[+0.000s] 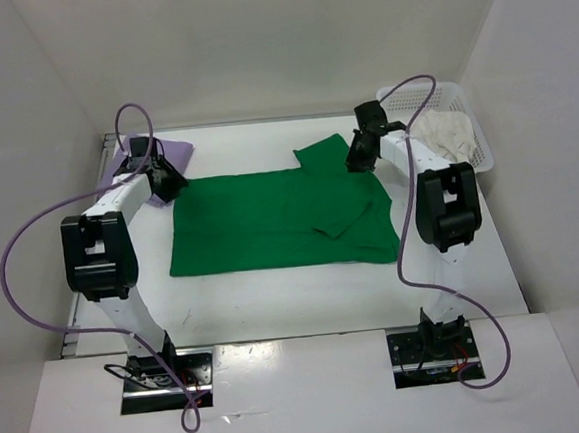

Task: Fold and stack the t-shirts
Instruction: Fold the flattened tshirt in 1/3 of the way

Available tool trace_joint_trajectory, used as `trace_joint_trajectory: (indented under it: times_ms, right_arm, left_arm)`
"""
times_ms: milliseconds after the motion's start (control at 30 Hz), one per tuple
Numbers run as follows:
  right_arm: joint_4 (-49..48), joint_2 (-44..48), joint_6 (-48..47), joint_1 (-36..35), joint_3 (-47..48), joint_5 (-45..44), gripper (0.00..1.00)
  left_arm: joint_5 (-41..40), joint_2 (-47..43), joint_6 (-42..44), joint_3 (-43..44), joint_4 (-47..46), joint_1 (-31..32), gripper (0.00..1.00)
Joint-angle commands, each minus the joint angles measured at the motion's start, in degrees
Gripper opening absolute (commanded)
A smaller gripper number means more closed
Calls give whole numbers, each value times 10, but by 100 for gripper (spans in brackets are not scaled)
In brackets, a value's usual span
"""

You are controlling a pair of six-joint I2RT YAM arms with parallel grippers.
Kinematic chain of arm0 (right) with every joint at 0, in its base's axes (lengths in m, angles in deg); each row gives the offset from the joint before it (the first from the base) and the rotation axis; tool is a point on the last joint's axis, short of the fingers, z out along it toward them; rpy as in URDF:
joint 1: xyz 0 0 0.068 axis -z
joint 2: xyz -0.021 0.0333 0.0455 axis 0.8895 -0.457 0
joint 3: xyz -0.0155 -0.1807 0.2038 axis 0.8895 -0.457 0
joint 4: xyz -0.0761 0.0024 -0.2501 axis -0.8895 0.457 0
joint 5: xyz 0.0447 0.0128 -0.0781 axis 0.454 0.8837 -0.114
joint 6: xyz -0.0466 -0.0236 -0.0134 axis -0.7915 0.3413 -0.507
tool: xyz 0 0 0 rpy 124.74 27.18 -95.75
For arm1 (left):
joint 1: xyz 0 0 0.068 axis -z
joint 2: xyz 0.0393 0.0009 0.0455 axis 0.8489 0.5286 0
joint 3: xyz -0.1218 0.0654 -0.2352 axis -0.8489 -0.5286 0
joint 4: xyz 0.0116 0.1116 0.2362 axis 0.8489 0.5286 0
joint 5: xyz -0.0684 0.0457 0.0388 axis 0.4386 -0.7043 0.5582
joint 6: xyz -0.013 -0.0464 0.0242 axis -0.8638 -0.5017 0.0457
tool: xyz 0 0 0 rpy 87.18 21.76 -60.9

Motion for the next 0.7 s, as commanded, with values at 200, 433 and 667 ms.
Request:
trace_joint_trajectory:
  times_ms: [200, 433, 667]
  right_arm:
    - [-4, 158, 48, -79, -219, 13, 3]
    - [-68, 250, 90, -85, -388, 76, 12]
    - [-103, 239, 101, -103, -399, 110, 35]
  left_arm:
    - [-1, -56, 23, -61, -33, 29, 50]
    - [28, -123, 11, -141, -39, 130, 51]
    - [33, -129, -13, -187, -53, 227, 51]
